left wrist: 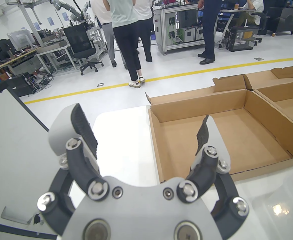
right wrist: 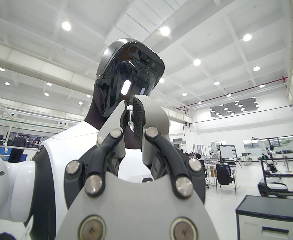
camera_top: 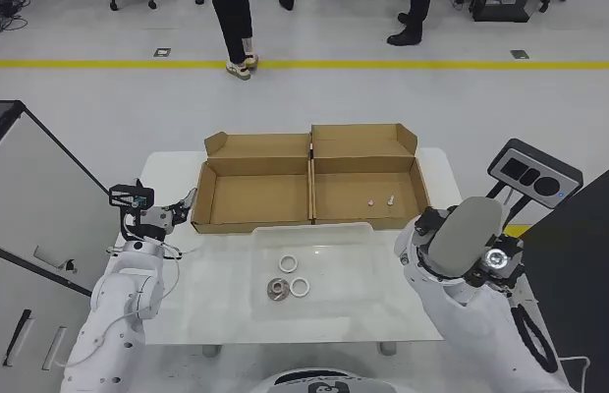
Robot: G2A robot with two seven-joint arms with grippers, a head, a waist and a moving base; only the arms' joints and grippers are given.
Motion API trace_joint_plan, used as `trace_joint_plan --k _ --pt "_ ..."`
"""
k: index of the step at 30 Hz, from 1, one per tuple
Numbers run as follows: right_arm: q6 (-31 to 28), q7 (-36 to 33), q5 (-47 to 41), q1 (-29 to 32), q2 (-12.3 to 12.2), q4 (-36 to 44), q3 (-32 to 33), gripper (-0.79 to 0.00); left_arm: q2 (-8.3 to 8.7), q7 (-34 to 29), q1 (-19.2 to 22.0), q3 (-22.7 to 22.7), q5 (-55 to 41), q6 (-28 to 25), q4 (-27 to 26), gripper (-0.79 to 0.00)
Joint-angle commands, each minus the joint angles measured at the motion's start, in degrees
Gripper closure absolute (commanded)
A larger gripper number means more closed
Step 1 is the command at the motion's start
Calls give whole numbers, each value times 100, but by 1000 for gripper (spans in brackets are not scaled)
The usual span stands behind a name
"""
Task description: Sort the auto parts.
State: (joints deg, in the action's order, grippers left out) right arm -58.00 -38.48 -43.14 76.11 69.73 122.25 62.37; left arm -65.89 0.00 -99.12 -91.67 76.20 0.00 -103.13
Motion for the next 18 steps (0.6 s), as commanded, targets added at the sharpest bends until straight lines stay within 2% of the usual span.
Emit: trace_joint_plan --k 1,9,14,18 --pt "0 0 0 0 0 0 0 0 0 0 0 0 0 0 0 -785" --pt "130 28 92 -2 -2 5 46 0 0 0 0 0 0 0 0 -785" --pt "751 -72 433 117 -96 -118 848 0 0 0 0 0 0 0 0 -785" --pt "1357 -523 542 296 -228 -295 1775 0 0 0 0 0 0 0 0 -785"
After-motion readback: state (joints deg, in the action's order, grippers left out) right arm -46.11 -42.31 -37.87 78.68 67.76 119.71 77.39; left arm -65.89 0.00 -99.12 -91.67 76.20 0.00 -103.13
